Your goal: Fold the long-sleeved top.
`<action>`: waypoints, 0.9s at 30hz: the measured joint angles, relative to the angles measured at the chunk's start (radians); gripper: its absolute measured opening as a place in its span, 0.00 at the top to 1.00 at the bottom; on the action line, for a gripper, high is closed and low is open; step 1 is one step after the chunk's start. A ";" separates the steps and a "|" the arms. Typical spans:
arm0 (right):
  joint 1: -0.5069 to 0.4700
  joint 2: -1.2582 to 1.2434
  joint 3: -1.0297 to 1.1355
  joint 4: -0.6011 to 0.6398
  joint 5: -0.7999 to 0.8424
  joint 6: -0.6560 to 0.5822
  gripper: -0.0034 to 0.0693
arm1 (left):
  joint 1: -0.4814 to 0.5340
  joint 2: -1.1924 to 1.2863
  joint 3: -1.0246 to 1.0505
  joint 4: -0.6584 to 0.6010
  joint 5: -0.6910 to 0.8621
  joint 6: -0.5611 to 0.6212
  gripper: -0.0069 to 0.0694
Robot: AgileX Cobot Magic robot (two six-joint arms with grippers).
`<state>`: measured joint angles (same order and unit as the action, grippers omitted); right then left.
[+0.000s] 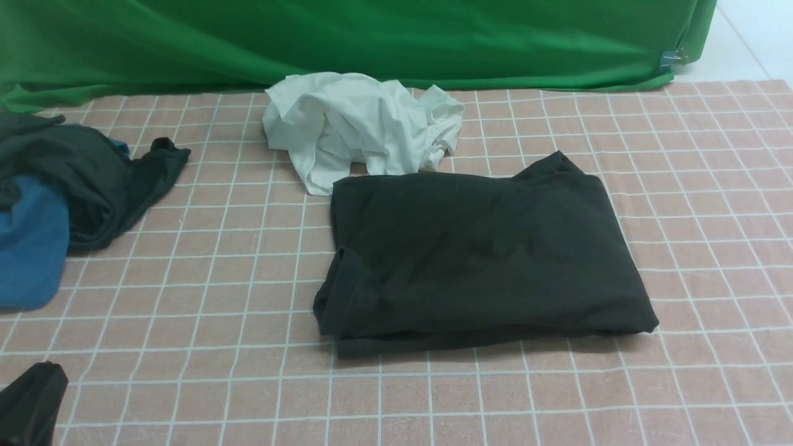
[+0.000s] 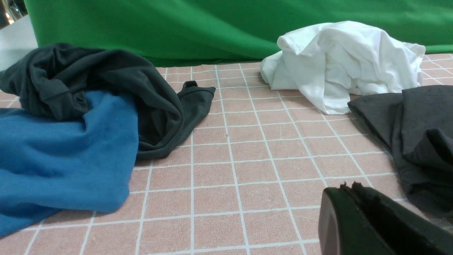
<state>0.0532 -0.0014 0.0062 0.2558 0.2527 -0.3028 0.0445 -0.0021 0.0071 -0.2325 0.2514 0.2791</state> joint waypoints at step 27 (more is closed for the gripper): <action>0.000 0.000 0.000 0.000 -0.003 0.000 0.64 | 0.000 0.000 0.000 0.000 -0.001 0.000 0.88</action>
<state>0.0532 -0.0014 0.0062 0.2558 0.2494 -0.3028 0.0445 -0.0021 0.0071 -0.2325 0.2505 0.2791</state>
